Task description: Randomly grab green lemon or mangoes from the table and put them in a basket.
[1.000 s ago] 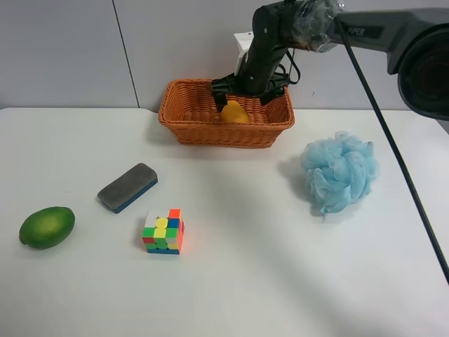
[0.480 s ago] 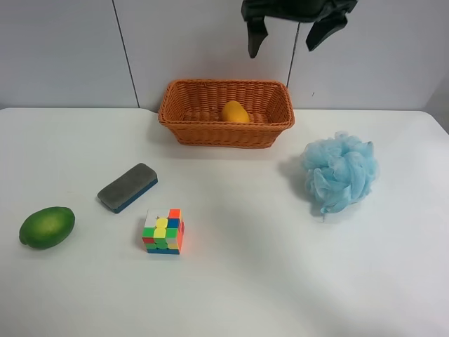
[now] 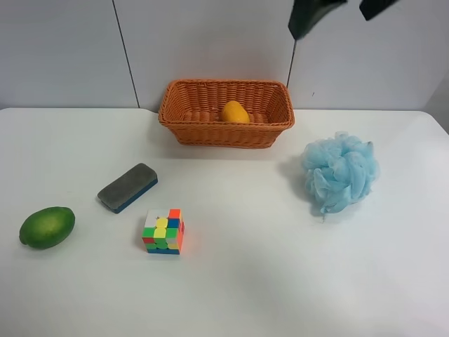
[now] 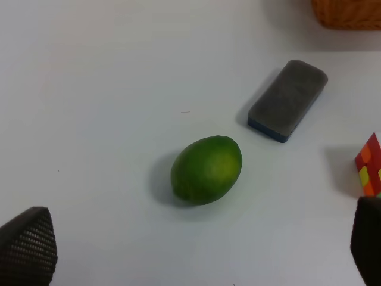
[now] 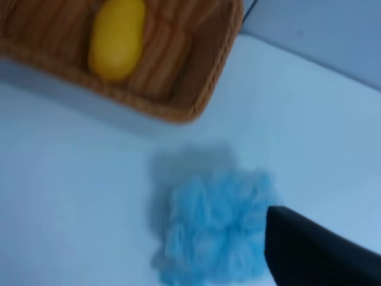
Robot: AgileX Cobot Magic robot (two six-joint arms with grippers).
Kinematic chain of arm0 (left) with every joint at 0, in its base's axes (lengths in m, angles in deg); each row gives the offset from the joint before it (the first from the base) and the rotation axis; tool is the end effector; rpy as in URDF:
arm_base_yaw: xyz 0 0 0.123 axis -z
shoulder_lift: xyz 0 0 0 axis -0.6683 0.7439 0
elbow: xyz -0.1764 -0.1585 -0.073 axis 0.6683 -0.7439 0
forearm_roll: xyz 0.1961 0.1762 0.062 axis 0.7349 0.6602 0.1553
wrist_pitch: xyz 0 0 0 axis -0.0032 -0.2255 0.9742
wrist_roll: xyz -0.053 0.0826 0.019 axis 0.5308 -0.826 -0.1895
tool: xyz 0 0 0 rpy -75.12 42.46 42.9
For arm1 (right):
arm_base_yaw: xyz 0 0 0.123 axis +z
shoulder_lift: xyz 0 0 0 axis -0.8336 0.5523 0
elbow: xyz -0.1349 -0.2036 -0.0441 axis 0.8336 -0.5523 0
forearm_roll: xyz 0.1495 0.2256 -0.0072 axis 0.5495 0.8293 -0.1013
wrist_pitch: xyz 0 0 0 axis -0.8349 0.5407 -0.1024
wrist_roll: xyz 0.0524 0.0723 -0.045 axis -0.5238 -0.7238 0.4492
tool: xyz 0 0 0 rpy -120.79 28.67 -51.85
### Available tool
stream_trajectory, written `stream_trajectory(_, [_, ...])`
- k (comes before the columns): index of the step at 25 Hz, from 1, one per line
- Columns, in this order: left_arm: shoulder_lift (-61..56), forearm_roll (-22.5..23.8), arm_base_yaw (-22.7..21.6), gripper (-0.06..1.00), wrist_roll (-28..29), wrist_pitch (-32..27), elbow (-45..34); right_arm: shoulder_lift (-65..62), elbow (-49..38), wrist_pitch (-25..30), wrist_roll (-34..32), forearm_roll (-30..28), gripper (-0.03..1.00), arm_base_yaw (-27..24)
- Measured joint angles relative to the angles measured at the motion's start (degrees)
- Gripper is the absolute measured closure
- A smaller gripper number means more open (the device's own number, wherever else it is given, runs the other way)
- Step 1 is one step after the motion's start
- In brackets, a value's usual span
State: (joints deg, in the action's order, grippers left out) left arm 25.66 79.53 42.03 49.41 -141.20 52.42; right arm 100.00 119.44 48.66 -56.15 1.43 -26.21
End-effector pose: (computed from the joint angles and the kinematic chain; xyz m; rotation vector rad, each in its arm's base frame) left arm 0.0518 -0.0016 0.2898 0.0238 2.0269 -0.0074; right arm 0.2735 0.1510 0.3718 -0.5589 2.4876 0.1381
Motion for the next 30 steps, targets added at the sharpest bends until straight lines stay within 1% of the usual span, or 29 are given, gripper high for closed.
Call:
stream_trajectory(7, [0.0,0.0,0.0,-0.05,0.0,0.0,0.0,-23.2,-28.2,0.2,0.2,0.1,-0.02,3.9])
stream_trajectory(11, [0.0,0.0,0.0,-0.05,0.0,0.0,0.0,-37.8,-40.7,0.4,0.2,0.1,-0.02,4.2])
stream_trajectory(13, [0.0,0.0,0.0,-0.05,0.0,0.0,0.0,-45.5,-45.3,0.3,0.2,0.1,-0.02,4.2])
stream_trajectory(14, [0.0,0.0,0.0,-0.05,0.0,0.0,0.0,-48.8,-47.6,-0.7,0.2,0.1,-0.02,4.2])
stream_trajectory(18, [0.0,0.0,0.0,-0.05,0.0,0.0,0.0,-61.8,-54.9,-6.0,0.2,1.4,-0.02,4.2])
stream_trajectory(21, [0.0,0.0,0.0,-0.05,0.0,0.0,0.0,-69.2,-58.8,-8.3,0.2,2.5,-0.02,4.2])
stream_trajectory(25, [0.0,0.0,0.0,-0.05,0.0,0.0,0.0,-74.1,-61.7,-8.5,0.2,2.6,-0.02,4.2])
stream_trajectory(30, [0.0,0.0,0.0,-0.05,0.0,0.0,0.0,-74.8,-61.9,-8.6,0.2,2.7,-0.02,4.2])
